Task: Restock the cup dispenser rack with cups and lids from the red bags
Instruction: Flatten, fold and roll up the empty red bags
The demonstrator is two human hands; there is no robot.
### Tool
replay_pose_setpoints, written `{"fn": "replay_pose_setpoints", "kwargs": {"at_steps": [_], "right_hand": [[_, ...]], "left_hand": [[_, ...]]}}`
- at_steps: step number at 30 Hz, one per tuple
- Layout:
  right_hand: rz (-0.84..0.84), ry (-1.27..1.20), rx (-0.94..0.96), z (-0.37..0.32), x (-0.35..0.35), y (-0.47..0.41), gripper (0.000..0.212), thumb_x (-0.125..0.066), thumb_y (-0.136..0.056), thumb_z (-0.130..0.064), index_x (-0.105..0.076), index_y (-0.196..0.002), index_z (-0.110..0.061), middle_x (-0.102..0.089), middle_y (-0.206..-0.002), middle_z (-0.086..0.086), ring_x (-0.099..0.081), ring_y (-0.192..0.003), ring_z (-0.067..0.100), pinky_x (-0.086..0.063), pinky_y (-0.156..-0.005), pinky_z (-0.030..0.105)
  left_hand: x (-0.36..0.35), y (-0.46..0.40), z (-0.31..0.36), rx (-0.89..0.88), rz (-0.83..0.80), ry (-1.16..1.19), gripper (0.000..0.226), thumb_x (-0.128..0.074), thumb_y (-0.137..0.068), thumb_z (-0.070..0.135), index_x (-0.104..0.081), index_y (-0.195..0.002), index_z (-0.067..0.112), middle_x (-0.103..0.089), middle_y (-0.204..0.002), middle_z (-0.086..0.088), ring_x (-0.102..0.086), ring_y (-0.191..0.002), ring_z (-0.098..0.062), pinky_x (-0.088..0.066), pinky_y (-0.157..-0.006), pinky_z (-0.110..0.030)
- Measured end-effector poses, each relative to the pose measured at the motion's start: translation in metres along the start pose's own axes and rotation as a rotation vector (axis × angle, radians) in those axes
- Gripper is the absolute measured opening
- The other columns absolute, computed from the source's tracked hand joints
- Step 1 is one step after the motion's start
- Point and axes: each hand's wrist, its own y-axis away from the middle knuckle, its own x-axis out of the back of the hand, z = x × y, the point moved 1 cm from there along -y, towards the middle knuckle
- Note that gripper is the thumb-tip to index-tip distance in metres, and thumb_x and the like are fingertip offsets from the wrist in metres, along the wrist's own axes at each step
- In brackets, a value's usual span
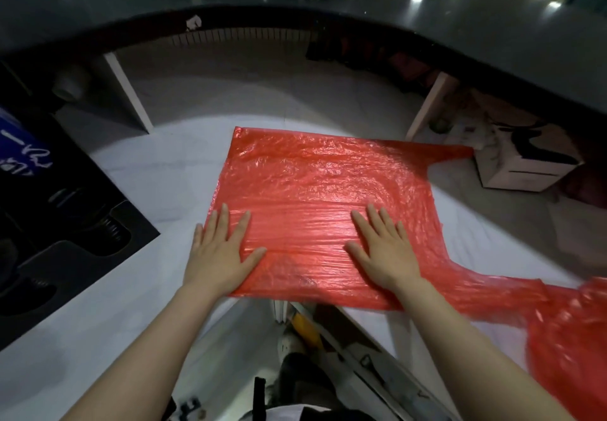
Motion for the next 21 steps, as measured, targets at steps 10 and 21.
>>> {"fn": "replay_pose_setpoints", "kwargs": {"at_steps": [10, 21], "right_hand": [[0.151, 0.069, -0.08, 0.002, 0.019, 0.022, 0.065, -0.014, -0.094, -0.061, -0.004, -0.152, -0.032, 0.005, -0.161, 0.001, 0.01, -0.147, 0.022, 0.006, -0.117, 0.048], [0.015, -0.025, -0.087, -0.012, -0.019, 0.078, 0.075, 0.002, -0.079, -0.082, 0.019, -0.143, -0.049, 0.023, -0.156, -0.008, 0.027, -0.142, 0.017, 0.014, -0.115, 0.048]], "left_hand": [[0.009, 0.016, 0.007, -0.112, 0.119, 0.044, 0.081, -0.003, -0.081, 0.078, 0.018, -0.145, 0.034, 0.019, -0.156, -0.001, 0.021, -0.142, -0.015, 0.011, -0.116, -0.035], [-0.003, 0.04, 0.007, -0.113, -0.092, -0.09, 0.095, 0.005, -0.065, 0.091, 0.029, -0.141, 0.038, 0.031, -0.151, 0.0, 0.022, -0.144, -0.024, 0.011, -0.116, -0.045]]}}
